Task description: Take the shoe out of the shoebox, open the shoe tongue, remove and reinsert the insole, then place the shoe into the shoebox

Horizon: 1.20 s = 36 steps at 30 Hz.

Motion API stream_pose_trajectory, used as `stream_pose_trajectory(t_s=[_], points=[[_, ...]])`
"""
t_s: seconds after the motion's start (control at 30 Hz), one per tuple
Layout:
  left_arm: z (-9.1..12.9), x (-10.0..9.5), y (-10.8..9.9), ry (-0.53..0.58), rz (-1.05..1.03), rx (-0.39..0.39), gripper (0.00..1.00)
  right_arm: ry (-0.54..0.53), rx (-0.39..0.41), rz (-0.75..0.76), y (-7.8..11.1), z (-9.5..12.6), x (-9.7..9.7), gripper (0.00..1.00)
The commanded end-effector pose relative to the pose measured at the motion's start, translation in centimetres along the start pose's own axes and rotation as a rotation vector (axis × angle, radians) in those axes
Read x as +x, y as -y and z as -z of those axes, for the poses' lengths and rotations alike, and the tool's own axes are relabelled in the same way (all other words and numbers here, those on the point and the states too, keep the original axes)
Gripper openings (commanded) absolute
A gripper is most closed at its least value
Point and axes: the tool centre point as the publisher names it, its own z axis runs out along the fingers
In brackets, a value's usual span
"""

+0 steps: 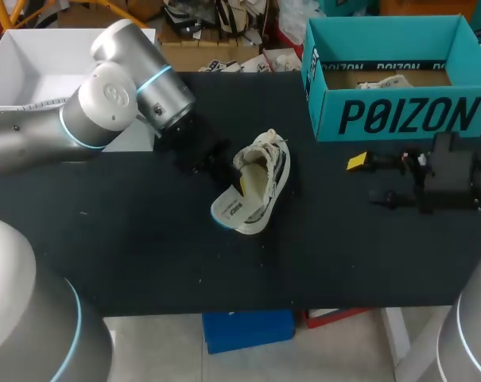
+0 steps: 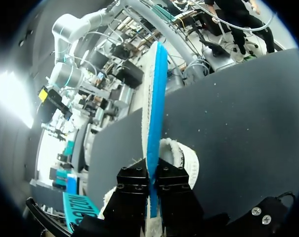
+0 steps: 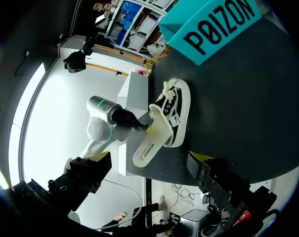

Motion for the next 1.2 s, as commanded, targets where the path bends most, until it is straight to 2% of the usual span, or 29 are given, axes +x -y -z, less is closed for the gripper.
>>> stream_pose_trajectory(t_s=[0.03,0.37,0.4,0.47,0.53,0.57,0.6,0.67,0.9,1.2], points=[[-0.6,-0.2,-1.7,-0.005,0.004,0.015,0.0,0.001,0.0,-0.001,0.0,0.1,0.1,1.0],[-0.7,-0.7,-3.2,-0.012,0.022,-0.01,0.0,0.001,0.0,-0.001,0.0,0.1,0.1,1.0],[-0.7,-0.7,-3.3,-0.014,0.027,-0.012,0.04,0.001,0.0,-0.001,0.0,0.1,0.1,1.0],[-0.7,-0.7,-3.3,-0.017,0.029,-0.014,0.18,0.001,0.0,-0.001,0.0,0.1,0.1,1.0],[-0.5,-0.8,-3.3,-0.017,0.031,-0.016,0.45,0.001,0.0,-0.001,0.0,0.1,0.1,1.0],[-0.4,-0.9,-3.1,-0.016,0.03,-0.018,0.49,0.001,0.0,-0.001,0.0,0.1,0.1,1.0],[-0.3,-1.0,-2.9,-0.016,0.03,-0.019,0.58,0.001,0.0,-0.001,0.0,0.1,0.1,1.0],[-0.2,-1.0,-2.4,-0.016,0.027,-0.022,0.62,0.001,0.0,-0.001,0.0,0.1,0.1,1.0],[-0.3,0.2,-0.7,-0.013,0.034,-0.007,0.5,0.001,0.0,-0.001,0.0,0.1,0.1,1.0],[-0.7,1.2,1.1,-0.032,0.035,0.006,0.48,0.001,0.0,-0.001,0.0,0.1,0.1,1.0]])
